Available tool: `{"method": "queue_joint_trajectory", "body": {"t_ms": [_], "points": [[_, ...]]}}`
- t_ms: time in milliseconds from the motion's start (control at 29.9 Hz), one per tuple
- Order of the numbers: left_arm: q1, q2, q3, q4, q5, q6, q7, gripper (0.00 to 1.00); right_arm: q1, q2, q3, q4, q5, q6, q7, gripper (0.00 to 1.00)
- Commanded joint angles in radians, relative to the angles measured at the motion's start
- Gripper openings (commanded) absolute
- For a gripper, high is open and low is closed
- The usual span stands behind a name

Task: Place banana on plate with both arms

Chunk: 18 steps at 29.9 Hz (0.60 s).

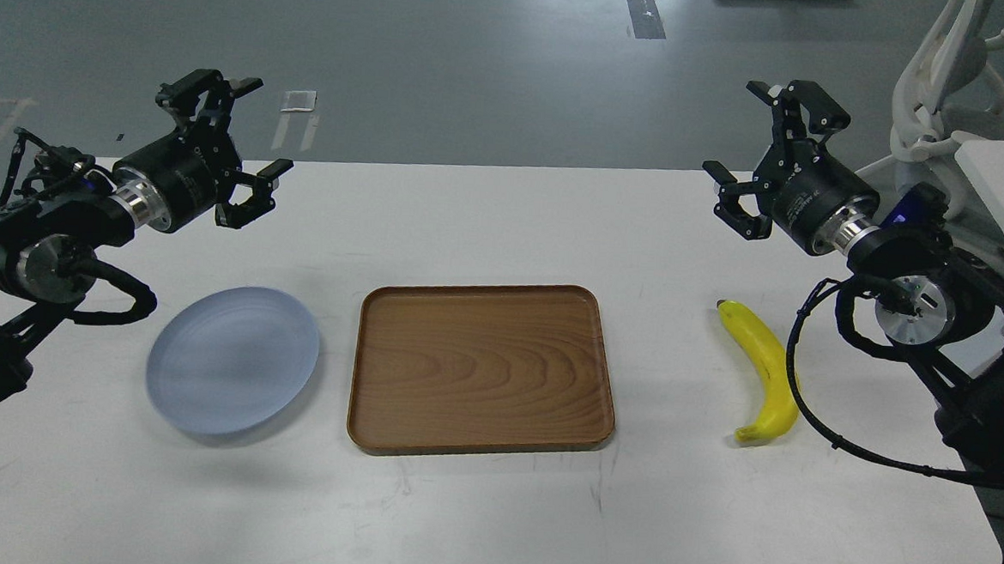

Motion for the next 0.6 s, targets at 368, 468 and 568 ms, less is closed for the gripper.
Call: {"method": "queue_joint_trajectory", "body": {"t_ms": [368, 468, 568], "points": [[0.029, -0.007, 0.004, -0.011, 0.000, -0.029, -0.086, 0.98, 0.008, 0.013, 0.008, -0.027, 0.000, -0.006, -0.001, 1.00], [0.029, -0.007, 0.004, -0.002, -0.002, -0.029, -0.089, 0.98, 0.008, 0.015, 0.006, -0.027, 0.000, -0.005, -0.001, 1.00], [0.029, -0.015, 0.007, 0.013, 0.000, -0.032, -0.089, 0.98, 0.008, 0.015, 0.006, -0.027, 0.000, -0.006, -0.002, 1.00]]}}
